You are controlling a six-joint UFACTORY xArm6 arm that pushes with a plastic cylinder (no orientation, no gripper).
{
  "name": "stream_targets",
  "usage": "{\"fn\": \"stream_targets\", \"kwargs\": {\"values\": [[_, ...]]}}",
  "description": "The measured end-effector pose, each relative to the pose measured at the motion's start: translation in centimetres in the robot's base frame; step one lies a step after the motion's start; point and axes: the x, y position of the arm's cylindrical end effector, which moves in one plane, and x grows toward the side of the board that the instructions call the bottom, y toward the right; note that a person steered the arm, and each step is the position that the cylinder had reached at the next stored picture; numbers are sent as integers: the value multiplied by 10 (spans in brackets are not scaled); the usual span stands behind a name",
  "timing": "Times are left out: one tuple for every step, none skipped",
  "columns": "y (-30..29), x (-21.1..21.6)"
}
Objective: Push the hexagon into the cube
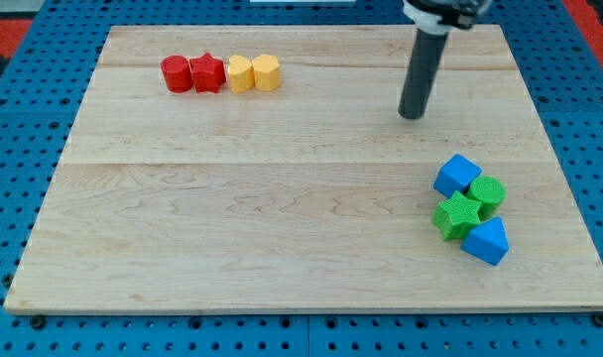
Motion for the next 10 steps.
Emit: {"fn": "stream_targets", "kwargs": {"values": [[-21, -49], [-44, -97], [-110, -123], [-172, -129], [-205, -129], [-207, -121], [-207, -107], [-207, -90], [-203, -80], [-190, -67]]}}
